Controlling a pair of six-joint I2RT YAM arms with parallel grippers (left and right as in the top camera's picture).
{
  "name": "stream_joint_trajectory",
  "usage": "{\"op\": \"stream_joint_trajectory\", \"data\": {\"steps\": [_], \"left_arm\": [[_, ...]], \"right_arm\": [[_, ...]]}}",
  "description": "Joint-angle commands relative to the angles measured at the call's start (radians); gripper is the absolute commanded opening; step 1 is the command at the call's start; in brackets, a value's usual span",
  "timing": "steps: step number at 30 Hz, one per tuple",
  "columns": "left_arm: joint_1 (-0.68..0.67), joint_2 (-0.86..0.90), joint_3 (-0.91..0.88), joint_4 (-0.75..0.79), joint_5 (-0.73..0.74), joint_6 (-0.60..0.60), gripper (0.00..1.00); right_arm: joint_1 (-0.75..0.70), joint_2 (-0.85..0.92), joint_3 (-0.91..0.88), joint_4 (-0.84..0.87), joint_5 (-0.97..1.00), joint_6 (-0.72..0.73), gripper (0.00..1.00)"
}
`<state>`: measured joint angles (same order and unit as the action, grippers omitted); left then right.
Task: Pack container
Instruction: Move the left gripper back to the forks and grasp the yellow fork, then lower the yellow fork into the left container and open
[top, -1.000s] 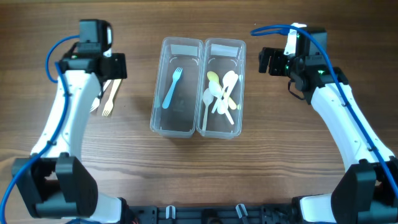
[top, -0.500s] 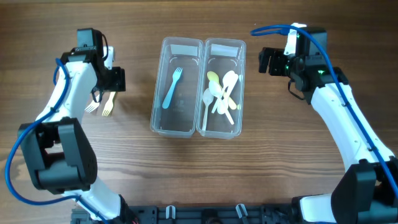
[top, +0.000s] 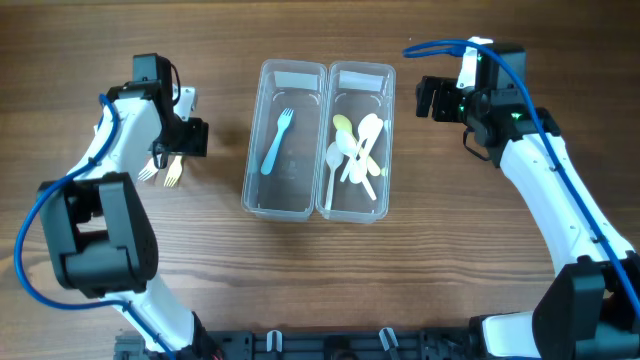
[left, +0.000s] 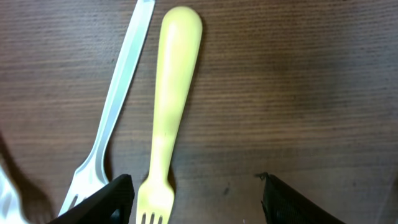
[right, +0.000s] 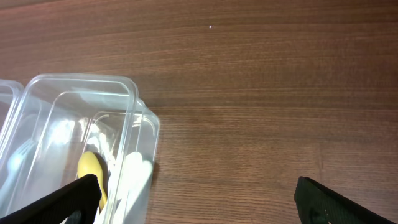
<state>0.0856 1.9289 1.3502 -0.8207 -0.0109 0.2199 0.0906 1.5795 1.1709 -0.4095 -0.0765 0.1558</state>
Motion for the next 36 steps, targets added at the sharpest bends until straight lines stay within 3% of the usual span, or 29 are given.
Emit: {"op": "stream_joint_trajectory", "data": {"steps": [1,18,20,25,36], "left_arm": [[0.002,0.048,-0.010,0.016,0.030,0.045,0.68],[0.002,0.134,-0.010,0.047,0.030,0.061,0.65],[0.002,0.134,-0.010,0.050,0.030,0.061,0.58],[0.002,0.133,-0.010,0.042,0.030,0.060,0.25],[0.002,0.120,0.000,0.019,0.030,0.005,0.04]], "right_arm": [[0.003,-0.005,0.001,0.005,0.013,-0.010,1.00],[0.003,-0.005,0.001,0.005,0.013,-0.010,1.00],[0.003,-0.005,0.001,0.005,0.013,-0.010,1.00],[0.003,-0.005,0.001,0.005,0.013,-0.010,1.00],[0.003,-0.005,0.001,0.005,0.013,-0.010,1.00]]}}
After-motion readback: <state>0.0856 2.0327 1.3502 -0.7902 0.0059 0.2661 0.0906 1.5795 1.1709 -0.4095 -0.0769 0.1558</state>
